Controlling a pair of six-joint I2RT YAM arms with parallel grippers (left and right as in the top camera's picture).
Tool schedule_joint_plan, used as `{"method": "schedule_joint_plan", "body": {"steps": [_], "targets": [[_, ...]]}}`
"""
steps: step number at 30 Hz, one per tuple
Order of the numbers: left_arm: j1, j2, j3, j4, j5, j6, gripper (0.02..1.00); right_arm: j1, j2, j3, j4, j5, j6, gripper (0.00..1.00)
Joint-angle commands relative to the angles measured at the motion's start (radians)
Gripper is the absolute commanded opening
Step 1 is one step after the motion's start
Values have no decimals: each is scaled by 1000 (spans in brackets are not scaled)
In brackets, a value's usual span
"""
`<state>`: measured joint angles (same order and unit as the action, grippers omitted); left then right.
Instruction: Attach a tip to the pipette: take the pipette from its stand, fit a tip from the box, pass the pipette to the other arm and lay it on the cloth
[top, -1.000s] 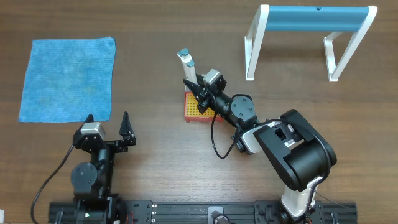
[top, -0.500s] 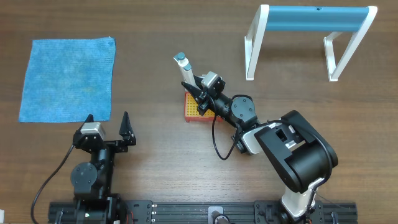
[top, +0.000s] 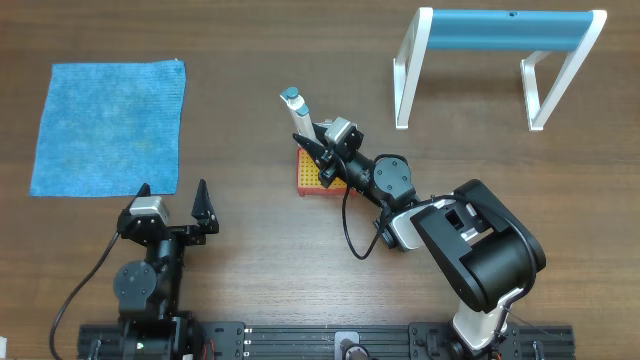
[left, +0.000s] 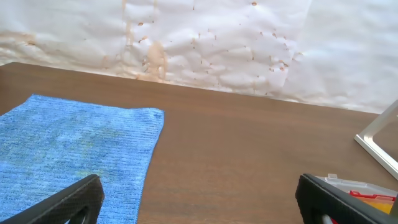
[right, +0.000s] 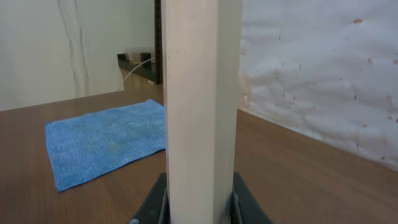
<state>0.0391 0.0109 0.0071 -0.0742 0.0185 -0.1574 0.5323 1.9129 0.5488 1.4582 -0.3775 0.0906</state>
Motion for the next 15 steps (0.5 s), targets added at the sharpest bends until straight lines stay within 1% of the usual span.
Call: {"method": "schedule_joint_plan", "body": {"steps": [1,6,15], "targets": [[0,-7,-2,-6,-8,8,996,8,-24,-6,5,-13,-18,80],[0,-7,-2,-6,-7,8,998,8,-24,5,5,-27,-18,80],[0,-7,-2,-6,-8,8,996,8,-18,13,5,-28,-18,80]]}}
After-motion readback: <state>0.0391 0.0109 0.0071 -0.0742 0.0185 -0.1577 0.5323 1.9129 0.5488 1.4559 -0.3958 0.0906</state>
